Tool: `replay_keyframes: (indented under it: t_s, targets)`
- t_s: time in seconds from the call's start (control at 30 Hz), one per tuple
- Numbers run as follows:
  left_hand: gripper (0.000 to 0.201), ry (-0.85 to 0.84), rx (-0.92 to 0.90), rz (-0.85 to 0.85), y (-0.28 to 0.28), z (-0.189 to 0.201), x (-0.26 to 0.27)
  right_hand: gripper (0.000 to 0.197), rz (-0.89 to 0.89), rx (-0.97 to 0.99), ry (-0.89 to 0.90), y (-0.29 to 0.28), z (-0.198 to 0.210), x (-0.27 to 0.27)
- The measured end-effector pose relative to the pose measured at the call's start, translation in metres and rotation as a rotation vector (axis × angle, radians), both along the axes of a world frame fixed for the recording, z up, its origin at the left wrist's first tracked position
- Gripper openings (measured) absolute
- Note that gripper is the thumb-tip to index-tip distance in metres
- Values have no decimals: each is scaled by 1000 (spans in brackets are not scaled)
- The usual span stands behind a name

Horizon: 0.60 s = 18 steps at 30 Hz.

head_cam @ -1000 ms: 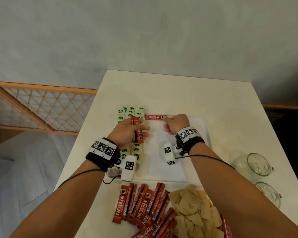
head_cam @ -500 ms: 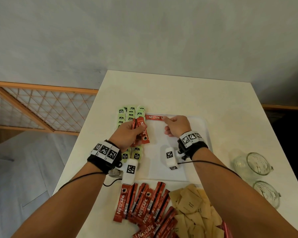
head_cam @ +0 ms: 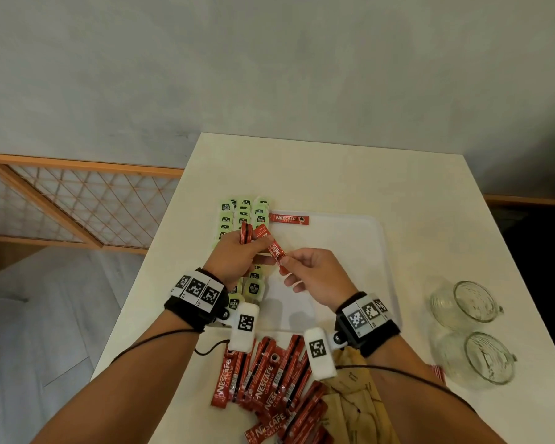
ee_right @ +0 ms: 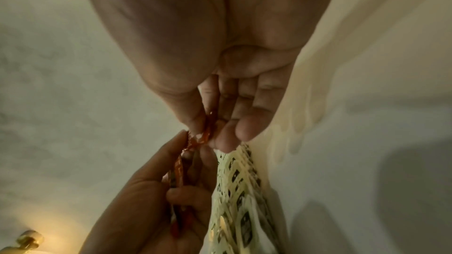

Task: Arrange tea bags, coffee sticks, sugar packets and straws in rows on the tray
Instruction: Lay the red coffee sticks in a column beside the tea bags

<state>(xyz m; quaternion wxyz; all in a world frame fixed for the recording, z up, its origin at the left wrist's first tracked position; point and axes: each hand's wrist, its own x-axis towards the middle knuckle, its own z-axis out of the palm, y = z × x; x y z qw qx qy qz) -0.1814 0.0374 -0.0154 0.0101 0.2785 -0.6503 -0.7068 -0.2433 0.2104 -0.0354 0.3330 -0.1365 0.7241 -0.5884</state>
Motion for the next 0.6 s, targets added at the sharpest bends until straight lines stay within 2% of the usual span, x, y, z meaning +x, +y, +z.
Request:
replay_keyframes:
  t_s: [0.23,0.43,0.6]
  targets:
    - [14,-26,17,57,0,-4,5,10,-214,-37,-40,9,-2,-13]
    - [15,-31,-15,23,-4,-4,3,11,-230,-18,26,7,6,-34]
    - [8,-44,-48,13,-8,-5,2,15,-270,101,115,2,3,-65]
